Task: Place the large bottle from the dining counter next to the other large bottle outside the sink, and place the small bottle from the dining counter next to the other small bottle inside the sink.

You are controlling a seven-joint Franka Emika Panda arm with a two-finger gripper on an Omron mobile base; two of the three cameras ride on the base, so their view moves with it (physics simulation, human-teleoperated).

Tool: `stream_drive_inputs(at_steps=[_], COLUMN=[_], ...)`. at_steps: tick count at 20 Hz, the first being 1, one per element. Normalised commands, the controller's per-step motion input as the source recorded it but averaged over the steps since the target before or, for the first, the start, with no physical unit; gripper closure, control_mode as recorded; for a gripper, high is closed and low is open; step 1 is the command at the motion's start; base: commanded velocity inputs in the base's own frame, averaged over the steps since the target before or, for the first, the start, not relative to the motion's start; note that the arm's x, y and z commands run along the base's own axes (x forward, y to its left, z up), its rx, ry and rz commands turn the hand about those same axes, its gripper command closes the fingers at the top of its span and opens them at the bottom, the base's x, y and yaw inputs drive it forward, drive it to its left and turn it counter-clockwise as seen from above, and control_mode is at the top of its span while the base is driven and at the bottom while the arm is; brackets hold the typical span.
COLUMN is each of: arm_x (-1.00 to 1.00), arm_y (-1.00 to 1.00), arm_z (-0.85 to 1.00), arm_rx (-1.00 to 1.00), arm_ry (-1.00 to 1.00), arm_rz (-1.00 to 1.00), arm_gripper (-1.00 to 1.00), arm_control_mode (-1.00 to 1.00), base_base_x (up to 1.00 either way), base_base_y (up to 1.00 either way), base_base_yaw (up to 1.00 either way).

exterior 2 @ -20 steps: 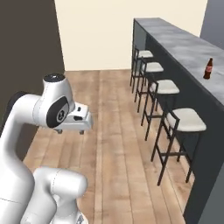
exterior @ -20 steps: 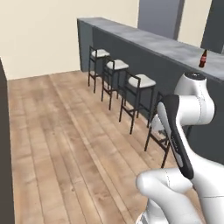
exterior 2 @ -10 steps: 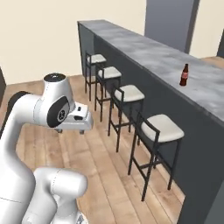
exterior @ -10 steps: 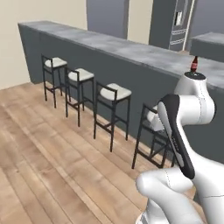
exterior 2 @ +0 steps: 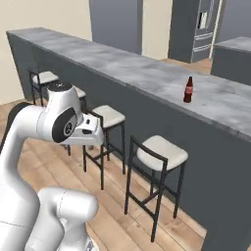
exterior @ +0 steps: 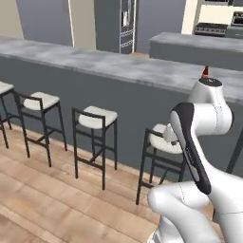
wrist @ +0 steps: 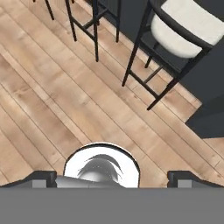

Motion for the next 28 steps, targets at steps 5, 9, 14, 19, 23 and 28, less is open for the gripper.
stream_drive_inputs(at_steps=[5,9,14,19,23,28], arm_x=[0.00,0.00,0.00,0.00,0.00,0.00], arm_y=[0.00,0.00,0.00,0.00,0.00,0.00], arm_z=[0.00,0.00,0.00,0.00,0.00,0.00], arm_rx=[0.00,0.00,0.00,0.00,0.00,0.00], arm_ry=[0.00,0.00,0.00,0.00,0.00,0.00], arm_rz=[0.00,0.00,0.00,0.00,0.00,0.00], arm_gripper=[-1.00,-1.00,-1.00,-1.00,-1.00,-1.00], arm_control_mode=[1.00,1.00,1.00,1.00,1.00,1.00], base_base_x=[0.79,0.56,0.35,0.30,0.40,0.99], base_base_y=[0.25,0.03,0.00,0.00,0.00,0.07], base_base_yaw=[-0.65,-0.66,-0.61,-0.33,0.00,-0.05])
